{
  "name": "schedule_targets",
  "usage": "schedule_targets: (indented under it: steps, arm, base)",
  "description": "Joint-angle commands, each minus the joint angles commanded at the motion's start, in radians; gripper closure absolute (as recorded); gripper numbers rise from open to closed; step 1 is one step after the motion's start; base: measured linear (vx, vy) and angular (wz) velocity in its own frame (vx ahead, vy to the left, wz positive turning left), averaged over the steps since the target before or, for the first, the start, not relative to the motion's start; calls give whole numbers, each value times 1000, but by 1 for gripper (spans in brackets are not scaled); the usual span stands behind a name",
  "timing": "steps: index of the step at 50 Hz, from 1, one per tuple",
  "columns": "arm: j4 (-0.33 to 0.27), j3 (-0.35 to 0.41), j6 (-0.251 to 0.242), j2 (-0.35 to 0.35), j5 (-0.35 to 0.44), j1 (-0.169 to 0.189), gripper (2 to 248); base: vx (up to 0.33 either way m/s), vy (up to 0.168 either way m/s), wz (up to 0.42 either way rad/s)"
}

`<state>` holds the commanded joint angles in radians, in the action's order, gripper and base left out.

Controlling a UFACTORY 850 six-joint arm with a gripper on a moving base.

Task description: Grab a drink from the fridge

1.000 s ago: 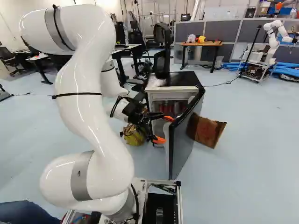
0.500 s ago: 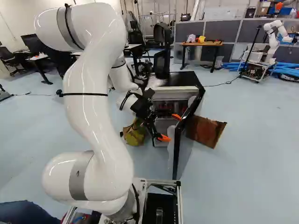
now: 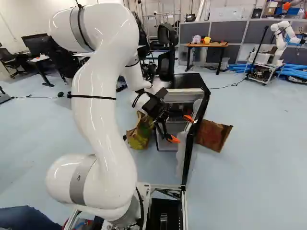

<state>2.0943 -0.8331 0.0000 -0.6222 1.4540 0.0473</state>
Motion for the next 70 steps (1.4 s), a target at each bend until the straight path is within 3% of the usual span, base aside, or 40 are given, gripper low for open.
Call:
schedule_targets:
  steps: [28, 70]
  arm:
    - [0, -109, 0, -30, -23, 127, 3]
    - [0, -271, 0, -87, -94, 287, 3]
  base:
    - [0, 0, 0]
    - [0, 0, 0]
